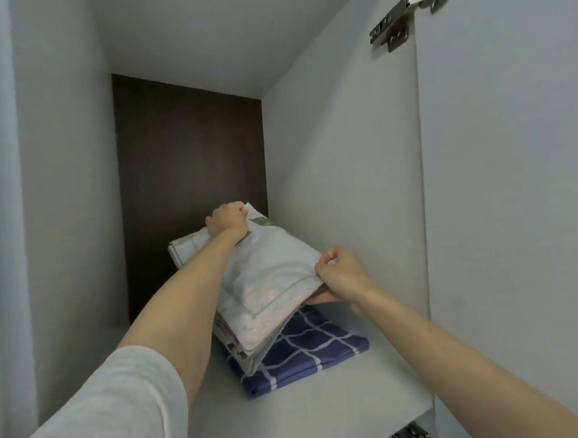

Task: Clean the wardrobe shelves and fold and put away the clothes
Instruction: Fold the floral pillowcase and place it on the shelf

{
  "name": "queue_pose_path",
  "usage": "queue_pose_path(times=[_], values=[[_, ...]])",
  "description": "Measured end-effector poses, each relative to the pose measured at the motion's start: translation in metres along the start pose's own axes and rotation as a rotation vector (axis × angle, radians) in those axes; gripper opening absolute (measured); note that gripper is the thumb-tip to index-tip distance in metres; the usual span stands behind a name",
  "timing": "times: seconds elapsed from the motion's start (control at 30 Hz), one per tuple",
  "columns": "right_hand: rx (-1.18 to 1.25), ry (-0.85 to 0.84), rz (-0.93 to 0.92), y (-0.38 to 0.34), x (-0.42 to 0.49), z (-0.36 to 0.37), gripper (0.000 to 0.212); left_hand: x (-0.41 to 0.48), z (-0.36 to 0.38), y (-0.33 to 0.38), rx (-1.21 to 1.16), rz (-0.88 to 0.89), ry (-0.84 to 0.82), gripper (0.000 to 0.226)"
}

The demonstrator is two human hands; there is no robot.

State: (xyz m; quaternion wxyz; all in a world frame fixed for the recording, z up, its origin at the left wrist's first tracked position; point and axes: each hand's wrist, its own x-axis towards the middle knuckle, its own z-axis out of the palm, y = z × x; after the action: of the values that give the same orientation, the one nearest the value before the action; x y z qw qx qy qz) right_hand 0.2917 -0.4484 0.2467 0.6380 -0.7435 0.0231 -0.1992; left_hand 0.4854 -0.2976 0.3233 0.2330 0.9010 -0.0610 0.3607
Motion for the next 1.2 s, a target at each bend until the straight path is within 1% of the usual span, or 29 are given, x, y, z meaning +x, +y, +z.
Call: queue_pose_path(times=[0.1,0.2,0.27,0.4,0.47,0.53,0.63,0.67,0.73,0.77,0.8,0.83,0.87,0.9,0.97,1.0,1.07,1.13,1.2], values=[[-0.172,-0.013,0.039,0.024,0.017,-0.002,0.013,0.004,0.048,-0.022,-0.058,-0.016,-0.161,0.03],[-0.502,-0.038,0.024,0.045,0.025,-0.005,0.009,-0.001,0.09,-0.037,-0.138,-0.024,-0.318,0.029],[-0.722,-0.062,-0.012,0.054,0.03,-0.006,0.014,-0.006,0.107,-0.037,-0.154,0.009,-0.366,0.03],[-1.048,-0.065,-0.083,0.064,0.034,-0.008,0.02,-0.021,0.134,-0.034,-0.156,0.063,-0.459,0.033],[-1.167,-0.075,-0.074,0.071,0.033,-0.008,0.026,-0.027,0.144,-0.034,-0.192,0.067,-0.507,0.034],[-1.222,-0.107,-0.048,0.075,0.03,-0.008,0.031,-0.03,0.145,-0.034,-0.218,0.079,-0.562,0.035],[-1.307,-0.102,-0.052,0.069,0.025,-0.008,0.033,-0.033,0.136,-0.033,-0.161,0.131,-0.607,0.034],[-1.379,-0.093,-0.088,0.064,0.023,-0.007,0.033,-0.035,0.133,-0.031,-0.121,0.158,-0.623,0.035],[-1.493,-0.062,-0.234,0.056,0.02,-0.005,0.034,-0.044,0.126,-0.027,-0.002,0.211,-0.716,0.037],[-1.486,-0.061,-0.319,0.055,0.022,-0.002,0.035,-0.048,0.124,-0.024,0.081,0.227,-0.785,0.04],[-1.431,-0.087,-0.384,0.056,0.022,0.001,0.037,-0.053,0.124,-0.023,0.172,0.231,-0.84,0.044],[-1.331,-0.14,-0.408,0.059,0.023,0.005,0.039,-0.058,0.124,-0.022,0.265,0.223,-0.875,0.048],[-1.215,-0.213,-0.381,0.064,0.023,0.009,0.042,-0.062,0.125,-0.023,0.321,0.205,-0.884,0.05],[-1.136,-0.314,-0.312,0.071,0.025,0.014,0.046,-0.068,0.125,-0.025,0.35,0.192,-0.876,0.051],[-1.156,-0.522,-0.14,0.086,0.027,0.023,0.055,-0.078,0.121,-0.032,0.366,0.175,-0.824,0.052],[-1.186,-0.58,-0.075,0.092,0.028,0.025,0.056,-0.08,0.121,-0.039,0.372,0.161,-0.806,0.054],[-1.206,-0.606,-0.031,0.098,0.028,0.025,0.057,-0.08,0.123,-0.061,0.312,0.117,-0.794,0.063],[-1.217,-0.603,-0.042,0.1,0.027,0.024,0.06,-0.081,0.127,-0.088,0.173,0.07,-0.818,0.082],[-1.213,-0.598,-0.05,0.103,0.028,0.025,0.061,-0.085,0.131,-0.105,0.119,0.034,-0.798,0.091]])
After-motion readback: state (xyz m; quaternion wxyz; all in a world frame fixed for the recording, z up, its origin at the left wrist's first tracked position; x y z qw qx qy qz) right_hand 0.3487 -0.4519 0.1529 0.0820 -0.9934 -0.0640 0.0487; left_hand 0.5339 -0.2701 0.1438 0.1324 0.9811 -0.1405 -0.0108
